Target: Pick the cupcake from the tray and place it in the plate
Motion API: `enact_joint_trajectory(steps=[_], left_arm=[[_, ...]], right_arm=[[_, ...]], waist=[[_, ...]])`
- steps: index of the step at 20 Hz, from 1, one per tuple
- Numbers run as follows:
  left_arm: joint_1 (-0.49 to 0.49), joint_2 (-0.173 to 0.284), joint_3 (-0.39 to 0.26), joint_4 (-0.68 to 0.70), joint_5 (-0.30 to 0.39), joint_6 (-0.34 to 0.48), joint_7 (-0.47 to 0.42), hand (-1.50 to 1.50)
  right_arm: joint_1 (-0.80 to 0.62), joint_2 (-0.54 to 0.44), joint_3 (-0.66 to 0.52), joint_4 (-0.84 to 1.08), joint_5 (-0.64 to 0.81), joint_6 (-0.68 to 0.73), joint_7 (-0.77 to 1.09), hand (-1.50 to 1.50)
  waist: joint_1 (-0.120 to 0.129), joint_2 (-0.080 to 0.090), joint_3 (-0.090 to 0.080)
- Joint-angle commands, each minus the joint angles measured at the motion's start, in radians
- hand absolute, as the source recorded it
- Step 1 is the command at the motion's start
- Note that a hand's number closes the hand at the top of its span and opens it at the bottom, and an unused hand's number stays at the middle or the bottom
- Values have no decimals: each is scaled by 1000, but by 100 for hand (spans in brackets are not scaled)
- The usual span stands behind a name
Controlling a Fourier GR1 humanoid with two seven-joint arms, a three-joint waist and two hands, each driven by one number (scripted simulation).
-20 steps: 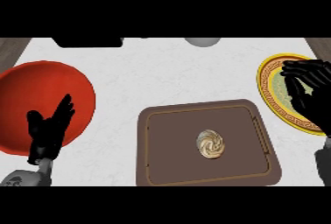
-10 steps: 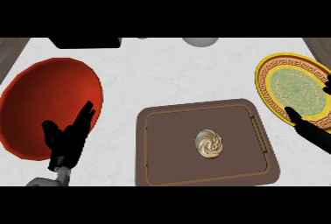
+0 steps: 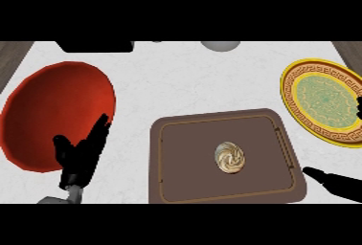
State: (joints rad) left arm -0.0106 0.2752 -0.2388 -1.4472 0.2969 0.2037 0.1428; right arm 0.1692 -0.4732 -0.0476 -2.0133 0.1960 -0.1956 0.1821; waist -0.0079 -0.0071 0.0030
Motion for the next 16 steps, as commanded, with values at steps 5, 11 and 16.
enact_joint_trajectory(steps=[5,11,16], left_arm=[[4,-42,-25,24,-22,29,45,0],[58,-52,-54,-27,-55,19,33,0],[29,-24,27,61,-11,-73,-9,0]], right_arm=[[-56,-158,129,-208,84,226,434,-150],[-193,-45,347,-207,268,264,695,-150],[-285,83,489,-74,443,261,745,-150]], waist=[[10,7,-6],[22,6,-4],[15,7,-4]])
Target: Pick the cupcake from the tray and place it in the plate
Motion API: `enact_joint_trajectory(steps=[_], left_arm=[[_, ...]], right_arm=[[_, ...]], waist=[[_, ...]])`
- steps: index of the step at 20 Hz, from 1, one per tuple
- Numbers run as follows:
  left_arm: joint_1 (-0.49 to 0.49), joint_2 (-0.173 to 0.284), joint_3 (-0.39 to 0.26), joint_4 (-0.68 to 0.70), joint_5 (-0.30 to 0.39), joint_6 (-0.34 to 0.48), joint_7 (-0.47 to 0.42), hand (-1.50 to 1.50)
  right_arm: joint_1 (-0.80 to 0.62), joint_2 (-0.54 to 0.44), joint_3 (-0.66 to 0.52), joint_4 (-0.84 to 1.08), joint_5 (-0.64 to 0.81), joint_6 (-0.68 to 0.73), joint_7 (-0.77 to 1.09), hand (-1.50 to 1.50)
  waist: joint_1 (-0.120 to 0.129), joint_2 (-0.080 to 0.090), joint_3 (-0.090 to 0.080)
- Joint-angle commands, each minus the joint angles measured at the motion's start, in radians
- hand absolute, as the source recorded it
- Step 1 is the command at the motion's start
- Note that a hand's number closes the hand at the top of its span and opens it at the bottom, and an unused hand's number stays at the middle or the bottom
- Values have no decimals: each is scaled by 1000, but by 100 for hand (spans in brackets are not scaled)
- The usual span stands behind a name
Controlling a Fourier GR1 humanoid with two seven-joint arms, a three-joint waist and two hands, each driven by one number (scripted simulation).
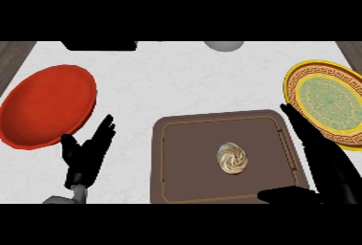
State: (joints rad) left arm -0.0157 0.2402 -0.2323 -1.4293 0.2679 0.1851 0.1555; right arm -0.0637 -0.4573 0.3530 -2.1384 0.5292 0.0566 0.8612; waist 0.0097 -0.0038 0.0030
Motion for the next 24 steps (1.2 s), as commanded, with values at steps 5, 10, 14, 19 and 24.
enact_joint_trajectory(steps=[5,10,14,19,24], left_arm=[[-23,-16,32,25,-13,-19,51,0],[9,-51,43,53,-54,-31,-14,0],[-10,-50,63,26,-65,-45,65,0],[10,-78,47,9,-90,-27,53,0],[47,-54,74,-39,-80,-74,82,0]], right_arm=[[-105,158,97,152,102,69,100,-150],[-50,202,62,162,90,89,60,-150],[-33,262,99,160,173,75,56,-150],[-67,276,107,319,261,53,35,-150],[-89,342,133,346,348,72,96,-150]], waist=[[-5,4,-3],[-10,4,-3],[-10,3,-3],[-8,4,-3],[-6,3,-3]])
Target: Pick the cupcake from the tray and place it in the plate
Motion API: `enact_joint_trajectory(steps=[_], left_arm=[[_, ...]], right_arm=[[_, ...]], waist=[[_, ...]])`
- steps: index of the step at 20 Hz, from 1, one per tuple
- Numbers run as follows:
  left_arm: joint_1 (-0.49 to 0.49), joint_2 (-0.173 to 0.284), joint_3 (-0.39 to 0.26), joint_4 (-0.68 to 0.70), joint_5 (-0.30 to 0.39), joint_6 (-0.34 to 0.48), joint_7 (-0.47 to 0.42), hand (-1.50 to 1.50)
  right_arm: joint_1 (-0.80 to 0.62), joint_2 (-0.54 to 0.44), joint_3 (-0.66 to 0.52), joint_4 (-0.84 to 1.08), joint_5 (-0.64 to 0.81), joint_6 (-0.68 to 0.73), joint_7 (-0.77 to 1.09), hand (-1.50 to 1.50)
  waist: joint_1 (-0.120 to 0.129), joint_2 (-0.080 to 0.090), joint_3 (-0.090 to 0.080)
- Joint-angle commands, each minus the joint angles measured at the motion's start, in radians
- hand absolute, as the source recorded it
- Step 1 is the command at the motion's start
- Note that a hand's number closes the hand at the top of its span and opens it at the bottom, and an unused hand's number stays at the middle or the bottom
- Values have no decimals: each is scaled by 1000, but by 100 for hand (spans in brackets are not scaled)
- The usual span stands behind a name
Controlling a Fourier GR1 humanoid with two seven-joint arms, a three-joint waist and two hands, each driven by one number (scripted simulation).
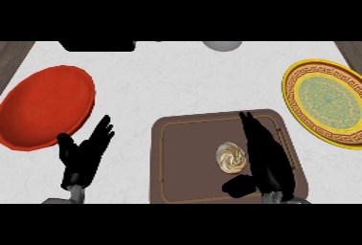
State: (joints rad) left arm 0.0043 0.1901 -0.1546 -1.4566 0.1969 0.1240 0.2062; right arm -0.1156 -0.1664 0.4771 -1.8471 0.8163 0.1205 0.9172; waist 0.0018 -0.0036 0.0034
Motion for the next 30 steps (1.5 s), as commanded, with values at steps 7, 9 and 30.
enact_joint_trajectory(steps=[7,9,30], left_arm=[[7,-32,11,-30,-36,-18,64,0],[0,-49,30,75,-41,-21,-22,0],[83,-32,83,-8,-33,-70,-5,0]], right_arm=[[24,57,-29,88,44,18,-56,-150],[-56,130,0,180,74,11,-26,-150],[275,-237,231,-71,129,32,-602,150]], waist=[[0,3,-3],[2,4,-4],[-32,-11,-3]])
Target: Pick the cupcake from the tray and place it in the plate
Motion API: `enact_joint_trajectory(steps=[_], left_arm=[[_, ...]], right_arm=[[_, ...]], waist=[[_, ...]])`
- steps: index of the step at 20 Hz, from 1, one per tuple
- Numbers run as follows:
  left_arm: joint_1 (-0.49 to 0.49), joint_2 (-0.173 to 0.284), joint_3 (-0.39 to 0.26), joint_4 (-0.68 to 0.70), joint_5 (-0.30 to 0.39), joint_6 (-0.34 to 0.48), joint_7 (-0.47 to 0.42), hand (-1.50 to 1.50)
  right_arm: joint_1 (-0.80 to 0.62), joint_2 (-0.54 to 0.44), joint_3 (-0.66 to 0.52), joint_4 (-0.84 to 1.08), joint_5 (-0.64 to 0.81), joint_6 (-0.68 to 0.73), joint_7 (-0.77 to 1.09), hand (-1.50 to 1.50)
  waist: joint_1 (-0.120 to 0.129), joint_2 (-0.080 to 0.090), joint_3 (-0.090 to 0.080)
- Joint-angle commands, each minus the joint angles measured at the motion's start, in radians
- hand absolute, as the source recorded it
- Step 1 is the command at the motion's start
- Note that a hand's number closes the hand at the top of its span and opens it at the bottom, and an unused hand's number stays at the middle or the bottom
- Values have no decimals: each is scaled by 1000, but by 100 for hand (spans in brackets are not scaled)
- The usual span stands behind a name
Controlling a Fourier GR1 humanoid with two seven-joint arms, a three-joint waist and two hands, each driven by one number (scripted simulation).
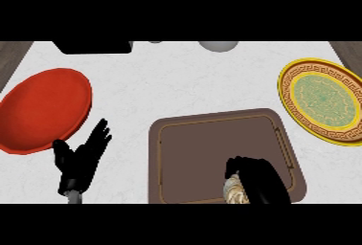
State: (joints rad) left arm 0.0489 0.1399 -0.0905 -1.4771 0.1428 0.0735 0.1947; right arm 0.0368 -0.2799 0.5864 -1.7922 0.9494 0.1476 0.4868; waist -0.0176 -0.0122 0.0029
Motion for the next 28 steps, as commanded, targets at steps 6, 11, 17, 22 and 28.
enact_joint_trajectory(steps=[6,11,17,22,28], left_arm=[[-1,-4,13,18,2,13,23,0],[11,-18,2,5,1,13,31,0],[-10,-18,2,46,-13,2,7,0],[4,-24,-7,-6,-12,10,40,0],[-55,-20,-2,49,-7,-24,45,0]], right_arm=[[262,-223,14,-436,-48,-284,-363,150],[446,-228,-116,-529,-186,-455,-439,150],[474,-223,-375,-553,-496,-482,-479,150],[416,-229,-601,-396,-846,-420,-582,150],[126,-246,-768,44,-926,-367,-743,150]], waist=[[-35,1,-1],[-19,7,-1],[-3,12,-1],[8,12,0],[28,17,-1]])
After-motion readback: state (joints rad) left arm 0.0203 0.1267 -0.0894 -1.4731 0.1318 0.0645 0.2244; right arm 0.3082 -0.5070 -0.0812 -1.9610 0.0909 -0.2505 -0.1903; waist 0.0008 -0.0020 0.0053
